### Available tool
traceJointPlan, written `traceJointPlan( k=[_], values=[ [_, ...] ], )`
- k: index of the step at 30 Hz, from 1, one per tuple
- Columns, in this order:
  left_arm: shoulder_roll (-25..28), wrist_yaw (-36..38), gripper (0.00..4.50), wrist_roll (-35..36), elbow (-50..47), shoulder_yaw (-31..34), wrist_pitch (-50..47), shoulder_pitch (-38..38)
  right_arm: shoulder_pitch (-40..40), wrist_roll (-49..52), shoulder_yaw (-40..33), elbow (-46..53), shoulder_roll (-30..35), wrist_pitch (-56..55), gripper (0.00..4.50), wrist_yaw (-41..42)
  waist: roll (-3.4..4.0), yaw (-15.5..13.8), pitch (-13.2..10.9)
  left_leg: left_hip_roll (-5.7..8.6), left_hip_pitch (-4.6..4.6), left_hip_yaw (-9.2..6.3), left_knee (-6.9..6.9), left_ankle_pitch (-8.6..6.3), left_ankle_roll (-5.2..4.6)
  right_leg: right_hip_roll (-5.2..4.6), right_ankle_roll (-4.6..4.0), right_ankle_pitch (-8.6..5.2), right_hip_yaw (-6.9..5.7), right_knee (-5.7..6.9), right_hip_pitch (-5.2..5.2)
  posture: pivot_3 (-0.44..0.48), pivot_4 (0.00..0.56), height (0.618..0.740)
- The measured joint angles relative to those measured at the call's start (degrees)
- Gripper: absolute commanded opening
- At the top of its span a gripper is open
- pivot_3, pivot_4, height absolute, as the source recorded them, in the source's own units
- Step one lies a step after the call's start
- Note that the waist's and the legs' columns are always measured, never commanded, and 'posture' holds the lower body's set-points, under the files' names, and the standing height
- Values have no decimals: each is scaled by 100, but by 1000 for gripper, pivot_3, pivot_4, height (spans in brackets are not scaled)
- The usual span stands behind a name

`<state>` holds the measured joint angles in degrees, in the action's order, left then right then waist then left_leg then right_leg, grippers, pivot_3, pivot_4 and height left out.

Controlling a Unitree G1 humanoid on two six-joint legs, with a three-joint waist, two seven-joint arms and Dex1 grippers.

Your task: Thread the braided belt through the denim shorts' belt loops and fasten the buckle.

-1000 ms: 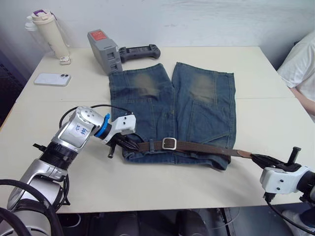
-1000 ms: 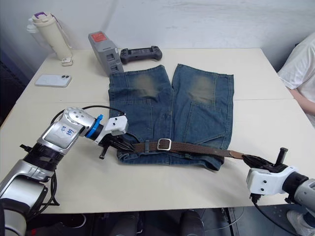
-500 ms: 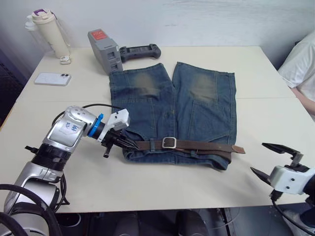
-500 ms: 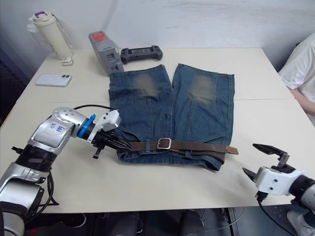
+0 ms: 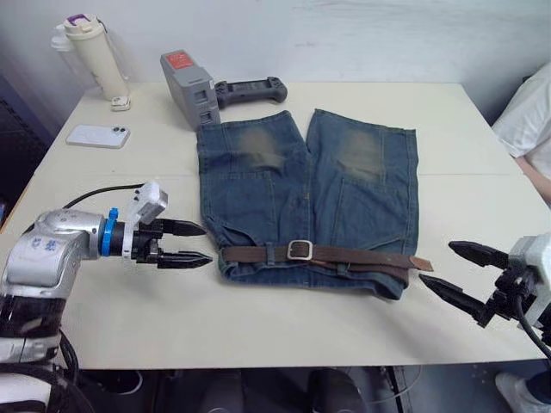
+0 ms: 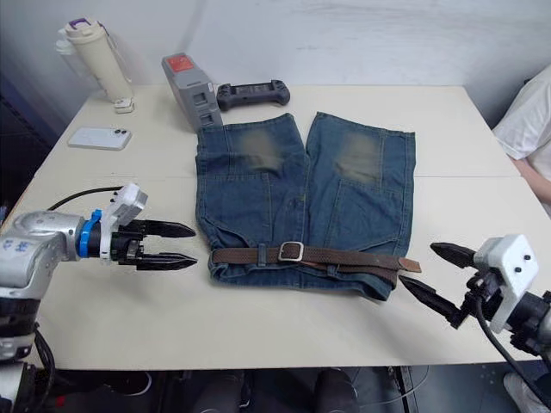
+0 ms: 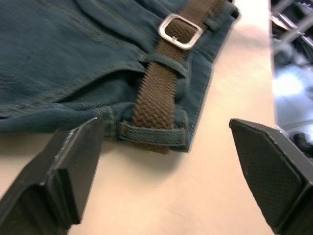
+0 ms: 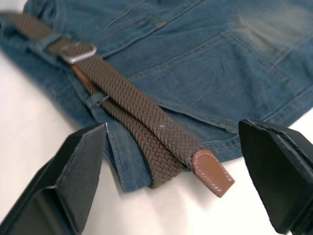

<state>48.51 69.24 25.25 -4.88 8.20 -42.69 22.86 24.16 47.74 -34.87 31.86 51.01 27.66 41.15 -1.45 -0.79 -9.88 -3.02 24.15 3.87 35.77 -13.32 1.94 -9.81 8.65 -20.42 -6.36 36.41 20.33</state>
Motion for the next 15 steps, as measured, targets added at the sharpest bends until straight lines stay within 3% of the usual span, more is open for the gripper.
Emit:
traceJointPlan(
  k=[5,10,15],
  values=[
    [-695,-1195,4471,408,-991,972,-342,-972,-125,-162,181,67,-321,269,4500,-394,1,9,1,-2,-3,6,7,-11,3,1,0,0,9,3,0,0,150,740],
    [-1360,-2287,4471,-118,-1450,946,402,-1888,-98,-656,484,61,-607,218,4500,-478,2,-36,2,-4,-3,15,23,-21,-2,3,0,0,17,5,1,0,150,740],
    [-1726,-2633,4471,-447,-1437,731,1286,-2474,-140,-1044,591,25,-713,86,4500,-446,2,-60,4,-6,-3,20,29,-29,-2,3,0,0,19,3,1,0,150,740]
  ],
)
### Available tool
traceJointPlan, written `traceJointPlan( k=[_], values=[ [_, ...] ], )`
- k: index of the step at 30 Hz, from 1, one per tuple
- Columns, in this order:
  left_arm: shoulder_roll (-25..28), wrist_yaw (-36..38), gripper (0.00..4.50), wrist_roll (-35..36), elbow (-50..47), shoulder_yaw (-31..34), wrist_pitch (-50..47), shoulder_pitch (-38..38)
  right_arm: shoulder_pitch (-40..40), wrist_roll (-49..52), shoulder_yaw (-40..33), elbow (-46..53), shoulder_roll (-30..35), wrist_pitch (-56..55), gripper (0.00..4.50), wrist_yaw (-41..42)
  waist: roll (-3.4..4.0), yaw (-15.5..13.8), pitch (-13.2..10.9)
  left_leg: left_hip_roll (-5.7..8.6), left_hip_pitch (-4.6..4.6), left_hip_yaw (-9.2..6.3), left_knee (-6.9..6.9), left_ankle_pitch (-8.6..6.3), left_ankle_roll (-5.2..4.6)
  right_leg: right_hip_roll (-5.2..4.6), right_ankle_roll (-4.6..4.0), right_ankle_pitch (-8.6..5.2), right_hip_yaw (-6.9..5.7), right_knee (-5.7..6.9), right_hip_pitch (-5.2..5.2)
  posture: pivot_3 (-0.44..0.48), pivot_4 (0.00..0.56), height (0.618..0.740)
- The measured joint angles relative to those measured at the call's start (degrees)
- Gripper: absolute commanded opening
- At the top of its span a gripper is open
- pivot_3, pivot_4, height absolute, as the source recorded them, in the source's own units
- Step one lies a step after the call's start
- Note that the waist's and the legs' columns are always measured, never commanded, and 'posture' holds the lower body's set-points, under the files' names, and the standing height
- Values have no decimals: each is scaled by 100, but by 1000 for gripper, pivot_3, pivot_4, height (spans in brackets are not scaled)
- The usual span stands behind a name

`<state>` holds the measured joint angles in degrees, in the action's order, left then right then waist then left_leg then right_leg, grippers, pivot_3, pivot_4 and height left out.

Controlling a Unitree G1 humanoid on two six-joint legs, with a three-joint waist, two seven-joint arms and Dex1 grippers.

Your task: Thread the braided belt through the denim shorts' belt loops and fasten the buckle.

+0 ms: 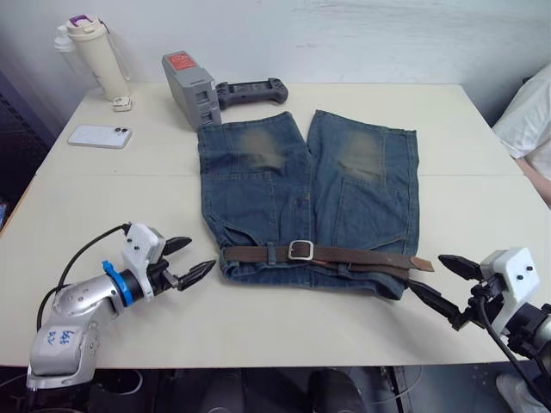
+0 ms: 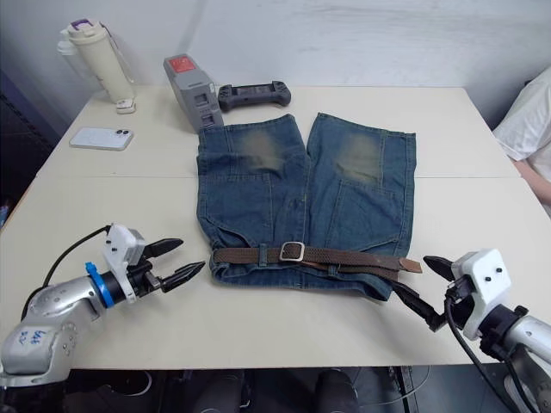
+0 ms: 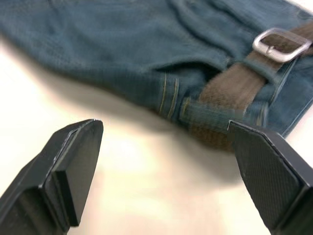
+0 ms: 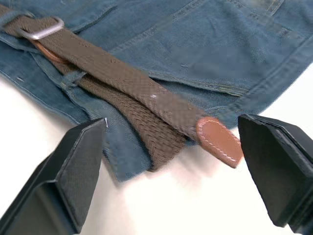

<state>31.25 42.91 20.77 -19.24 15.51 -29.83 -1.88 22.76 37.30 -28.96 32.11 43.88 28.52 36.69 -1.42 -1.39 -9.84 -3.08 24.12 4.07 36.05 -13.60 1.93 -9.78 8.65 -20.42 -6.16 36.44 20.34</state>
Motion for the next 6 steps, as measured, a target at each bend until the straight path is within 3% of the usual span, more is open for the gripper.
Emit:
traceJointPlan(
  k=[6],
  values=[
    [-117,48,4471,-1,177,-206,322,-202,-93,-209,25,-73,-179,-128,4500,78,8,4,7,-2,-1,3,0,-4,-1,1,-1,0,1,-3,1,0,150,740]
  ],
)
